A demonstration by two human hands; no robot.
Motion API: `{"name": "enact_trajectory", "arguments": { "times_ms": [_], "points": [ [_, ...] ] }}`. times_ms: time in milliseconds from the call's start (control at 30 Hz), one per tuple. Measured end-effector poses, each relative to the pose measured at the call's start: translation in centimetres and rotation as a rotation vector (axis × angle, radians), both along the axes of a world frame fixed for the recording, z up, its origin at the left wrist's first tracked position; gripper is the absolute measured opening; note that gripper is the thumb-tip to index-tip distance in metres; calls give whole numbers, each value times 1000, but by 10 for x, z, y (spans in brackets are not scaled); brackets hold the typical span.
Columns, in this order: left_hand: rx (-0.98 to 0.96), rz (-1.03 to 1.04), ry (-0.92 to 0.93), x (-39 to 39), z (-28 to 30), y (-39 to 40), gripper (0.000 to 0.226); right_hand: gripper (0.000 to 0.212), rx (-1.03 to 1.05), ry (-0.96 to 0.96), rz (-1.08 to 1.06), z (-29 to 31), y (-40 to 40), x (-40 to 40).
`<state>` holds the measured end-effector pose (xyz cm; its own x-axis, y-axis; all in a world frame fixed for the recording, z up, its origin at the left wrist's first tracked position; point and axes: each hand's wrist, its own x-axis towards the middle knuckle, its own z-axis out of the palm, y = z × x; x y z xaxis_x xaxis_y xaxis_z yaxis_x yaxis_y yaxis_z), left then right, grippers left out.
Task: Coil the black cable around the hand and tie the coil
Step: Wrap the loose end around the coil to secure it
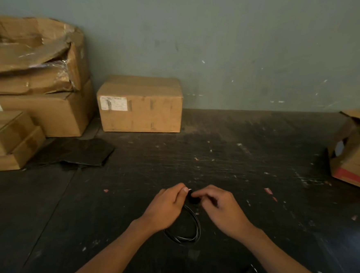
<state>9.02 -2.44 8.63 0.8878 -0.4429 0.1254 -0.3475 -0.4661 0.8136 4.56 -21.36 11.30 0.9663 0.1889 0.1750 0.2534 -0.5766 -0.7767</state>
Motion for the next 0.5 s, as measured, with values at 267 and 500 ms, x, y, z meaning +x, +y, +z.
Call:
{"name": "enact_trajectory", "arguments": {
  "times_ms": [267,500],
  "points": [
    [-91,38,-61,-1,11,-9,27,21,172,-24,-99,12,9,1],
    [42,36,-150,-3,12,-11,22,12,13,-99,-26,19,8,9]
  ]
}}
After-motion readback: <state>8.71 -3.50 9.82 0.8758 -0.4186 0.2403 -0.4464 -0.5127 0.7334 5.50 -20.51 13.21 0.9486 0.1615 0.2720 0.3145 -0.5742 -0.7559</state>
